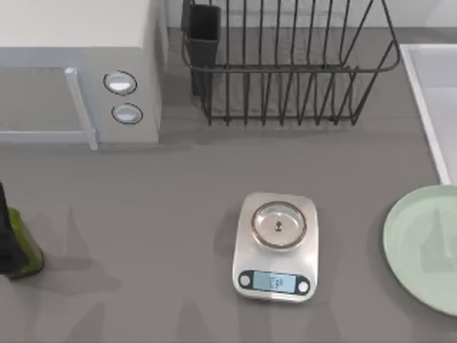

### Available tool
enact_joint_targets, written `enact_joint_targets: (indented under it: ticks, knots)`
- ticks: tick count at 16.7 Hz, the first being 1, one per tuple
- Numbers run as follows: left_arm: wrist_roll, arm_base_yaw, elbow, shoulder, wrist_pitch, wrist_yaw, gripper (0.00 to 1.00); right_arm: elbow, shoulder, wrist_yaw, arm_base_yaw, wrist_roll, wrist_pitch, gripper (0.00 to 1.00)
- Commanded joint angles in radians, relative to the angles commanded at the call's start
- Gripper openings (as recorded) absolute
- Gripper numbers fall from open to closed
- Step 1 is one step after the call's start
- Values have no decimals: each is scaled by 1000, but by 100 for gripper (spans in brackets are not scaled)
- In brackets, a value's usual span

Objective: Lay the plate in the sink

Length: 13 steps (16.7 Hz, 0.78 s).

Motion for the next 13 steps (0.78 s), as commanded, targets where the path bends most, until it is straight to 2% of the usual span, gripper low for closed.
enact_joint_targets:
  ticks: [6,13]
  knots:
    - [0,0,0,0,0,0,100,231,285,0,74,77,-200,100]
    - [0,0,0,0,0,0,100,691,942,0,222,229,-600,100]
